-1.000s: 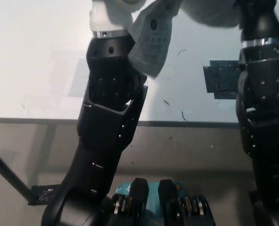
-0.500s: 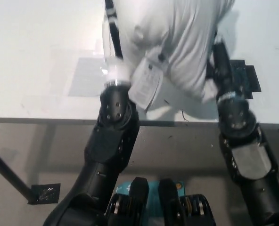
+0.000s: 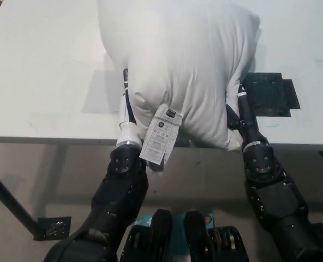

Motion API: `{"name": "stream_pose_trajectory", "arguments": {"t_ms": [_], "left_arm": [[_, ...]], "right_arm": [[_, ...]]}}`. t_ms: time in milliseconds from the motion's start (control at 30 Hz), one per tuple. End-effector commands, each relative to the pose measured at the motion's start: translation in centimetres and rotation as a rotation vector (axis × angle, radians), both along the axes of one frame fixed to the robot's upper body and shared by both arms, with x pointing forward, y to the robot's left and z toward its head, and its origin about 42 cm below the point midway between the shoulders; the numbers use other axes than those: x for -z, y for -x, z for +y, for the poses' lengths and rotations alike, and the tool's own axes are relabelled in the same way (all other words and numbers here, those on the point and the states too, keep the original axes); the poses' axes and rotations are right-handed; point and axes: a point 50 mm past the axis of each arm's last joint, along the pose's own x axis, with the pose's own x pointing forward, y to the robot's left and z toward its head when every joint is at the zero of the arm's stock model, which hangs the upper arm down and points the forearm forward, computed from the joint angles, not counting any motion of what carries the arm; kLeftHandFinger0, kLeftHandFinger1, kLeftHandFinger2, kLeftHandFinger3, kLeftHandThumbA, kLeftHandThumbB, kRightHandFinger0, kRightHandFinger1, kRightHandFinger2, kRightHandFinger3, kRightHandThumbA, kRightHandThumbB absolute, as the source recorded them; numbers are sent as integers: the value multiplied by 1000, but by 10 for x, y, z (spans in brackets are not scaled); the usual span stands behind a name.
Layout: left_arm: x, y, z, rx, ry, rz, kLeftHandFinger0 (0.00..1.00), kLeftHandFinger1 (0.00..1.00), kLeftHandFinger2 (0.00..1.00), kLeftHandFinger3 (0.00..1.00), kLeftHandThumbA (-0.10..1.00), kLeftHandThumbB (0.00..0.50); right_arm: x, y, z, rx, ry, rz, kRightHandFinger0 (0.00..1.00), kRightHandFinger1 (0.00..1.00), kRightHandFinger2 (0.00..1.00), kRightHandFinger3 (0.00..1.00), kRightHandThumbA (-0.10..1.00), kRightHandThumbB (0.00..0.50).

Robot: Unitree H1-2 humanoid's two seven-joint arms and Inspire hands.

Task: The robot uses both hands to lift the pillow and then drops it on the table

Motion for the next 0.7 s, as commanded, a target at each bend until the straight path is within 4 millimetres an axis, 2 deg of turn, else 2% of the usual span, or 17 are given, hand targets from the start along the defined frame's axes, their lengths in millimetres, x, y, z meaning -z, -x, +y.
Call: {"name": "stream_pose_trajectory", "arguments": {"t_ms": [0, 67, 100, 133, 167, 267, 300, 333, 400, 433, 467, 500, 533, 567, 600, 633, 667], "left_arm": [[1, 6, -41, 240, -14, 14, 1000, 1000, 1000, 1000, 1000, 91], [-13, 0, -33, 249, -54, -51, 1000, 1000, 1000, 1000, 1000, 104], [-13, 0, -33, 250, -54, -51, 1000, 1000, 1000, 1000, 1000, 103], [-25, -4, -23, 244, -107, -124, 1000, 1000, 1000, 1000, 1000, 86], [-33, -7, -17, 240, -138, -170, 1000, 1000, 1000, 1000, 1000, 73], [-54, -9, 4, 251, -223, -286, 1000, 1000, 1000, 1000, 1000, 81], [-62, -12, 15, 230, -258, -322, 1000, 1000, 1000, 1000, 1000, 114], [-80, -15, 42, 189, -301, -394, 1000, 1000, 1000, 1000, 1000, 107], [-86, -14, 53, 164, -317, -424, 1000, 1000, 1000, 1000, 1000, 113], [-96, -12, 80, 121, -305, -456, 1000, 1000, 1000, 1000, 1000, 170], [-99, -8, 95, 99, -303, -476, 1000, 1000, 1000, 1000, 1000, 259], [-100, -3, 109, 90, -230, -481, 1000, 1000, 1000, 1000, 1000, 248], [-106, 2, 127, 43, -302, -528, 1000, 1000, 1000, 1000, 1000, 164], [-105, 3, 126, 45, -300, -526, 1000, 1000, 1000, 1000, 1000, 162], [-111, 9, 149, -21, -293, -556, 1000, 1000, 1000, 1000, 1000, 134], [-119, 15, 170, -71, -306, -590, 1000, 1000, 1000, 1000, 1000, 117], [-127, 22, 184, -104, -305, -610, 1000, 1000, 1000, 1000, 1000, 117]], "right_arm": [[-17, -7, 37, -128, -40, -27, 1000, 1000, 1000, 1000, 1000, 20], [-36, -12, 21, -120, -30, -87, 1000, 1000, 1000, 1000, 1000, 20], [-36, -12, 21, -120, -30, -87, 1000, 1000, 1000, 1000, 1000, 21], [-52, -14, 9, -123, -33, -139, 1000, 1000, 1000, 1000, 1000, 47], [-62, -13, 2, -121, -26, -167, 1000, 1000, 1000, 1000, 1000, 42], [-85, -8, -26, -72, -52, -206, 1000, 1000, 1000, 1000, 1000, 52], [-94, -7, -39, -47, -10, -241, 1000, 1000, 1000, 1000, 1000, 73], [-116, -3, -69, -16, 38, -321, 1000, 1000, 1000, 1000, 1000, 98], [-124, 2, -83, 4, 53, -330, 1000, 1000, 1000, 1000, 1000, 108], [-134, 10, -112, 24, 109, -354, 1000, 1000, 1000, 1000, 1000, 103], [-138, 16, -126, 37, 153, -367, 1000, 1000, 1000, 1000, 1000, 136], [-140, 23, -142, 47, 190, -372, 1000, 1000, 1000, 1000, 1000, 163], [-143, 32, -155, 58, 217, -388, 1000, 1000, 1000, 1000, 1000, 167], [-143, 34, -156, 58, 219, -385, 1000, 1000, 1000, 1000, 1000, 168], [-153, 51, -172, 72, 235, -417, 1000, 1000, 1000, 1000, 998, 163], [-162, 66, -185, 91, 260, -447, 1000, 1000, 1000, 1000, 993, 185], [-169, 77, -193, 108, 278, -472, 1000, 1000, 1000, 1000, 965, 191]]}}
